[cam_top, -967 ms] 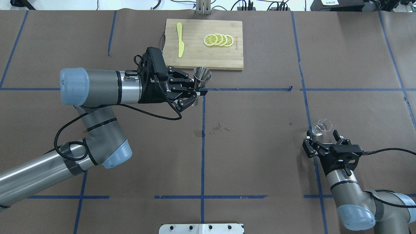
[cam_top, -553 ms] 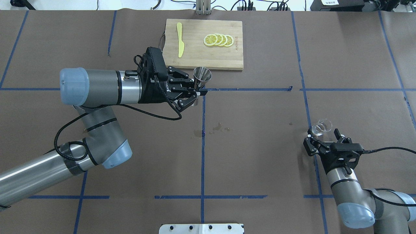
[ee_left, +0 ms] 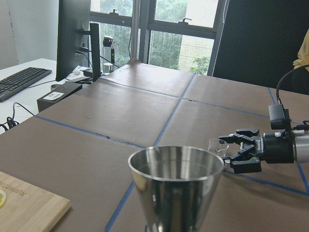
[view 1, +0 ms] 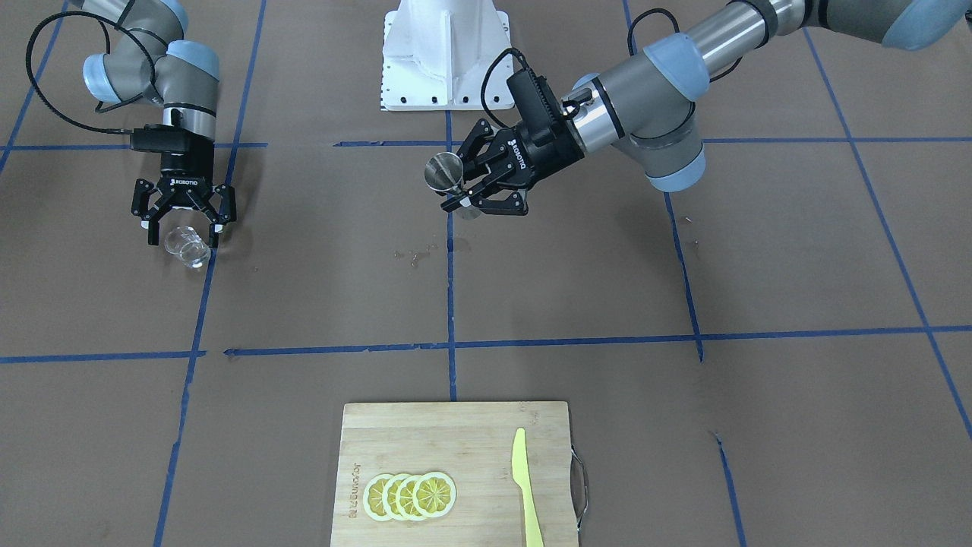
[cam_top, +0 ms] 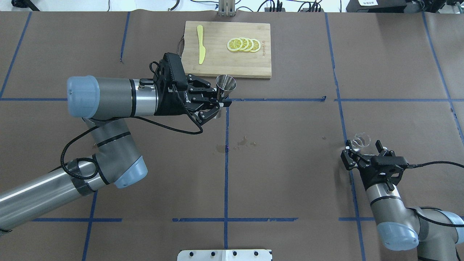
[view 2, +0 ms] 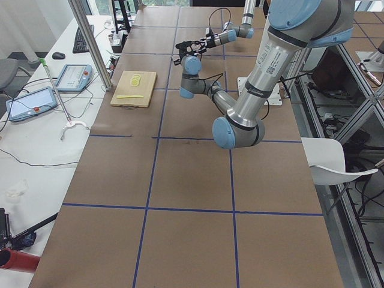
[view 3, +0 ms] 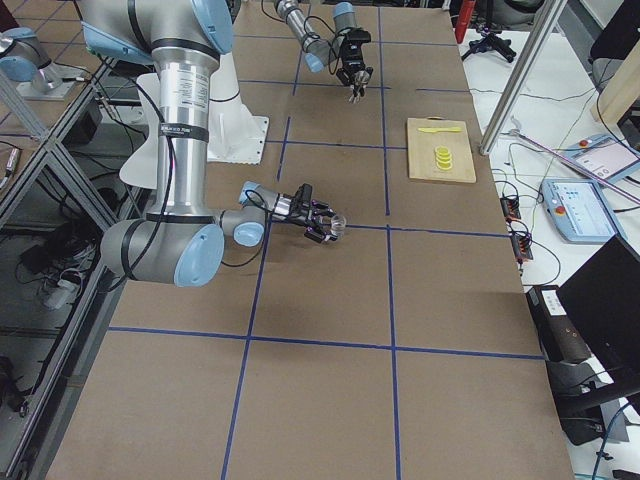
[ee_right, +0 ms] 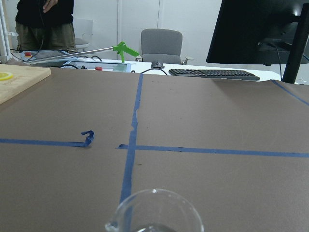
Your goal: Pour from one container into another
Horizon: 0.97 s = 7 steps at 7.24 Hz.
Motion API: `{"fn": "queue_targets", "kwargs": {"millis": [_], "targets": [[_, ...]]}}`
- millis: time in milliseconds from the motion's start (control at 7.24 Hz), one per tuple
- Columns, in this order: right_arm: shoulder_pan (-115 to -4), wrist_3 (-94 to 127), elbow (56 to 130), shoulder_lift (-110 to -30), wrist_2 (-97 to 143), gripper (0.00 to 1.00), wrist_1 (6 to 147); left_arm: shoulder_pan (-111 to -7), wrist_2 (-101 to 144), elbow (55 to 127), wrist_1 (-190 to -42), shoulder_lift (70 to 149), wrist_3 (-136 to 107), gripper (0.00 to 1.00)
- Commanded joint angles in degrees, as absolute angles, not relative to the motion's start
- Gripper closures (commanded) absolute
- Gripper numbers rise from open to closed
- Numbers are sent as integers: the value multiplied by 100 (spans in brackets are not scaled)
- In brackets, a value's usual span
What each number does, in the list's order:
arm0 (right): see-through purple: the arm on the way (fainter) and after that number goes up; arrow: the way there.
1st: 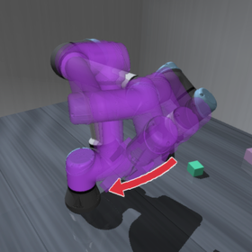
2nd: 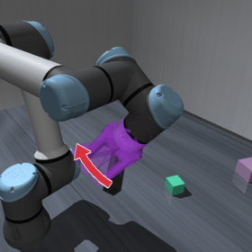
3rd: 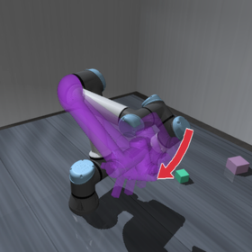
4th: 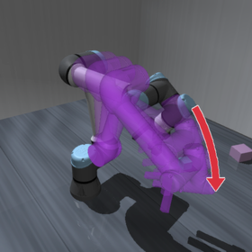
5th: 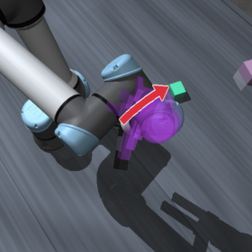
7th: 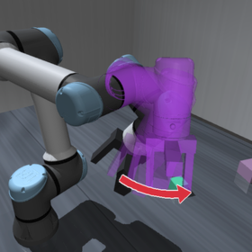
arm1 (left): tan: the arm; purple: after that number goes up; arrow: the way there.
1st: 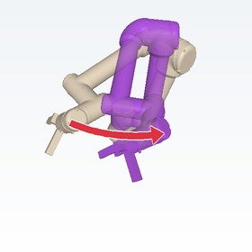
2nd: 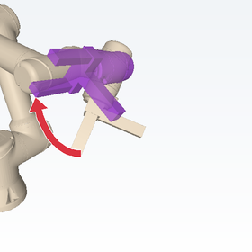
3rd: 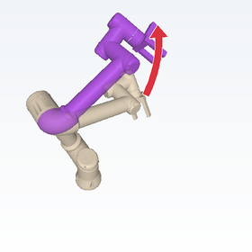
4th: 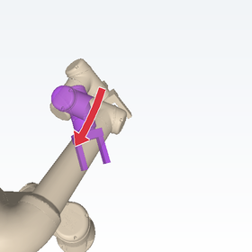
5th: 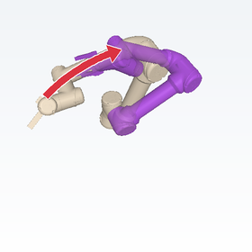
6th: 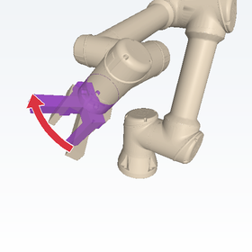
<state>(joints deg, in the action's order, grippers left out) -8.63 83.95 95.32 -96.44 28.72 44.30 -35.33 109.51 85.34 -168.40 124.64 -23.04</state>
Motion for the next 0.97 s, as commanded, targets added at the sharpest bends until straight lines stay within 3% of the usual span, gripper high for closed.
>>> {"fn": "queue_targets", "kwargs": {"millis": [0,276,415,691,829], "targets": [[-896,8411,9484,-9493,2857,1,4430,-3533,10951,8534,-16849,12463,-2303,100],[-914,8402,9413,-9457,2865,3,4430,-3542,10951,8534,-16840,12463,-2303,100],[-923,8402,9413,-9466,2865,15,4430,-3533,10951,8534,-16849,12463,-2303,100],[-932,8402,9413,-9466,2865,58,4430,-3542,10951,8534,-16849,12463,-2303,100],[-932,8402,9413,-9475,2865,65,4430,-3542,10951,8534,-16849,12463,-2303,100]]}}
